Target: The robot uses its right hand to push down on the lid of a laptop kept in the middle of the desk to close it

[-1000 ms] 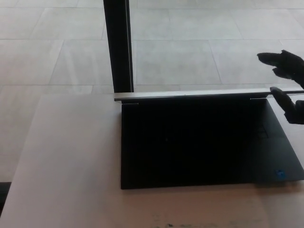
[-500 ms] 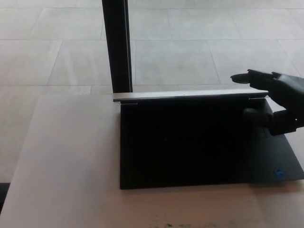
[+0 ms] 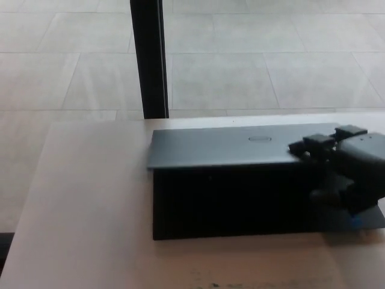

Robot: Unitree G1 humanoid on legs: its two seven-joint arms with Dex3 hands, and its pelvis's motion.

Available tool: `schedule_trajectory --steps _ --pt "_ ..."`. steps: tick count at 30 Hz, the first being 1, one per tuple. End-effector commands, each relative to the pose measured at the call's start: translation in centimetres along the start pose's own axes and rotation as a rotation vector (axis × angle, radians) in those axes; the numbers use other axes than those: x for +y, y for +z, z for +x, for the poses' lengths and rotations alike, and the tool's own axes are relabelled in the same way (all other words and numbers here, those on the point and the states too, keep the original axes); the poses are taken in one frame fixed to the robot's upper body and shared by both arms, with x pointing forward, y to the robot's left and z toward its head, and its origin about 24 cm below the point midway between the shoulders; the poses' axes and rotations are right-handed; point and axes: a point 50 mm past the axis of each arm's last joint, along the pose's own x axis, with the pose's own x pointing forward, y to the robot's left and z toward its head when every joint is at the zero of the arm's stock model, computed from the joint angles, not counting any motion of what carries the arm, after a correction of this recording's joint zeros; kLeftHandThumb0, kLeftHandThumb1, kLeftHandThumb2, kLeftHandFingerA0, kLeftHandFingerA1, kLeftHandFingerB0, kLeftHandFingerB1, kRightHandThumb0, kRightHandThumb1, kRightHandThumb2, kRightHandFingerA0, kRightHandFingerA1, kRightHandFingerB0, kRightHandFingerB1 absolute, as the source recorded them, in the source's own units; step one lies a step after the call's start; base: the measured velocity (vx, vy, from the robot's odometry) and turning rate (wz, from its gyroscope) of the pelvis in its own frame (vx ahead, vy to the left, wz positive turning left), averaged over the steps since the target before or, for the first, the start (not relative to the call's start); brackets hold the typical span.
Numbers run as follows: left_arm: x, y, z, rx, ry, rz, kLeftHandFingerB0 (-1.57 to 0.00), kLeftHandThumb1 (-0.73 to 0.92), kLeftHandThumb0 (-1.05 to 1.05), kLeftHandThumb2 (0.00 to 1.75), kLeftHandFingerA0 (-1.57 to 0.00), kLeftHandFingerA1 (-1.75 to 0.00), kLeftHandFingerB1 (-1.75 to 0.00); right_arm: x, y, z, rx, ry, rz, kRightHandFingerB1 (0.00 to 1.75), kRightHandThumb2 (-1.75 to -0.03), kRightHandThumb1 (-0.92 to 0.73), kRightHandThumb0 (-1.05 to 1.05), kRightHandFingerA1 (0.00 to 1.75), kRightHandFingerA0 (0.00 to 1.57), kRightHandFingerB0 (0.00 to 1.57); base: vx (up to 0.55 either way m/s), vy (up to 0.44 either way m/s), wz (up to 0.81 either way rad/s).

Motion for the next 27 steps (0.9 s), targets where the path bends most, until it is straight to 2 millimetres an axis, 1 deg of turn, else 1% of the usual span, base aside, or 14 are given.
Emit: schedule_trajectory --steps 1,2,3,4,5,6,7,9,10,11,15,18,24,27 --pt "0.4 1.2 0.0 -0.028 0.001 -0.022 -0.19 0.8 -1.05 0.71 -0.24 -0.44 -0.37 4.9 -1.9 -2.0 0.085 0.173 -0.001 0.33 -0.7 -0.92 -0.86 0.53 0.26 0.24 0.0 0.0 0.0" --pt "0.4 1.2 0.0 -0.028 0.001 -0.025 -0.19 0.8 -1.05 0.71 -0.24 -0.44 -0.37 5.0 -1.9 -2.0 0.087 0.178 0.003 0.33 -0.7 -0.92 -0.86 0.53 0.26 0.24 0.0 0.0 0.0" --pt "0.4 1.2 0.0 -0.033 -0.006 -0.015 -0.12 0.58 -1.05 1.13 -0.19 -0.52 -0.44 5.8 -2.1 -2.5 0.095 0.194 0.02 0.34 -0.73 -0.91 -0.88 0.52 0.26 0.22 0.0 0.0 0.0" --pt "0.4 1.2 0.0 -0.03 0.003 -0.022 -0.13 0.58 -1.05 1.13 -0.2 -0.51 -0.44 6.3 -2.1 -2.8 0.099 0.201 0.026 0.34 -0.73 -0.91 -0.88 0.51 0.25 0.21 0.0 0.0 0.0" --pt "0.4 1.2 0.0 -0.028 -0.003 -0.011 -0.17 0.81 -1.05 0.71 -0.23 -0.43 -0.36 7.3 -2.1 -3.3 0.105 0.219 0.041 0.33 -0.73 -0.92 -0.88 0.5 0.25 0.21 0.0 0.0 0.0" --pt "0.5 1.3 0.0 -0.035 -0.004 -0.013 -0.11 0.58 -1.05 1.13 -0.19 -0.5 -0.43 7.6 -2.0 -3.2 0.104 0.229 0.044 0.32 -0.75 -0.92 -0.89 0.49 0.24 0.2 0.0 0.0 0.0" --pt "0.5 1.4 0.0 -0.035 -0.004 -0.015 -0.18 0.8 -1.05 0.71 -0.23 -0.42 -0.35 8.0 -2.0 -3.3 0.106 0.238 0.058 0.33 -0.75 -0.92 -0.89 0.49 0.23 0.19 0.0 0.0 0.0" --pt "0.5 1.4 0.0 -0.035 -0.003 -0.016 -0.19 0.8 -1.05 0.71 -0.24 -0.44 -0.37 8.5 -1.9 -3.5 0.109 0.248 0.069 0.33 -0.75 -0.92 -0.88 0.5 0.23 0.18 0.0 0.0 0.0" --pt "0.5 1.4 0.0 -0.036 -0.002 -0.016 -0.19 0.8 -1.05 0.71 -0.24 -0.44 -0.37 9.1 -1.9 -3.7 0.113 0.258 0.078 0.33 -0.75 -0.92 -0.88 0.5 0.23 0.18 0.0 0.0 0.0" --pt "0.4 1.4 0.0 -0.035 0.0 -0.026 -0.13 0.57 -1.05 1.13 -0.2 -0.52 -0.44 9.6 -1.8 -3.9 0.116 0.268 0.086 0.34 -0.76 -0.92 -0.89 0.51 0.22 0.17 0.0 0.0 0.0" --pt "0.4 1.3 0.0 -0.032 0.007 -0.022 -0.13 0.56 -1.05 1.12 -0.2 -0.5 -0.43 10.8 -1.7 -4.2 0.13 0.284 0.123 0.33 -0.74 -0.92 -0.88 0.49 0.23 0.18 0.0 0.0 0.0" --pt "0.5 1.3 0.0 -0.034 0.004 -0.018 -0.13 0.56 -1.05 1.12 -0.2 -0.5 -0.43 11.0 -2.0 -4.4 0.143 0.27 0.171 0.33 -0.73 -0.92 -0.87 0.5 0.24 0.19 0.0 0.0 0.0" --pt "0.5 1.4 0.0 -0.037 0.002 -0.011 -0.12 0.57 -1.05 1.13 -0.2 -0.51 -0.44 9.9 -2.6 -4.5 0.168 0.254 0.203 0.31 -0.73 -0.92 -0.85 0.48 0.24 0.16 0.0 0.0 0.0" --pt "0.5 1.4 0.0 -0.034 0.006 -0.026 -0.12 0.57 -1.05 1.13 -0.2 -0.5 -0.43 8.6 -3.2 -4.6 0.174 0.196 0.229 0.31 -0.71 -0.92 -0.83 0.5 0.27 0.21 0.0 0.0 0.0"
